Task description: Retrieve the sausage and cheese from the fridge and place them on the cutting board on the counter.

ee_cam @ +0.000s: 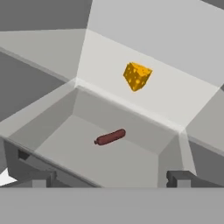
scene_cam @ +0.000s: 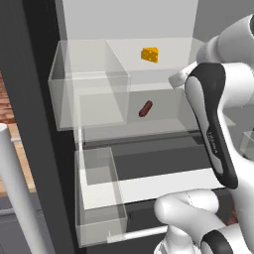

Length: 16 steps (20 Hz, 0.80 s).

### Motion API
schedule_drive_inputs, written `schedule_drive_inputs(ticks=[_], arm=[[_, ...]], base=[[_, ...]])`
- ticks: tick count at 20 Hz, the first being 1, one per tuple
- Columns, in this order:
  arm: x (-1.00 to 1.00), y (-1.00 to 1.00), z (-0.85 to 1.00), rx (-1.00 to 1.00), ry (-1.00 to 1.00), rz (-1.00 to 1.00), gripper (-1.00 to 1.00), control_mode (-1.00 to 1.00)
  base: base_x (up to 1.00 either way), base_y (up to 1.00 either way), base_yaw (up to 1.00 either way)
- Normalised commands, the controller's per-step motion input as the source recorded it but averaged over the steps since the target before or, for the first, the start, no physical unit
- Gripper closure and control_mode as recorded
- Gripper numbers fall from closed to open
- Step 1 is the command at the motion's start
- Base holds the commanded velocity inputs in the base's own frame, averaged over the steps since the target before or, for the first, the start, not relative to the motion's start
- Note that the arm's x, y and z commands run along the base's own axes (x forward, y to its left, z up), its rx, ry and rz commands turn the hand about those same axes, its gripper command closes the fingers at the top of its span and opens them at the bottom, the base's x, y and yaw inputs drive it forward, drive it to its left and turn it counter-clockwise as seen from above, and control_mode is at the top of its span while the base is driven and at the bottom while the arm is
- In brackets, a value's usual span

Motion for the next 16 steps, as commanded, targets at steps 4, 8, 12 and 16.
schedule_drive_inputs(ticks=[4, 8, 12, 16], arm=[[0.21, -0.02, 0.21, 0.00, -0.02, 0.00, -1.00, -1.00], [0.51, 0.00, 0.04, 0.07, 0.00, -0.02, -1.00, -1.00], [0.52, 0.00, 0.02, 0.11, 0.00, -0.06, -1.00, -1.00], [0.33, 0.04, 0.04, 0.08, 0.03, -0.08, -1.00, -1.00]], base=[[0.00, 0.00, 0.00], [0.00, 0.00, 0.00], [0.00, 0.00, 0.00], [0.00, 0.00, 0.00]])
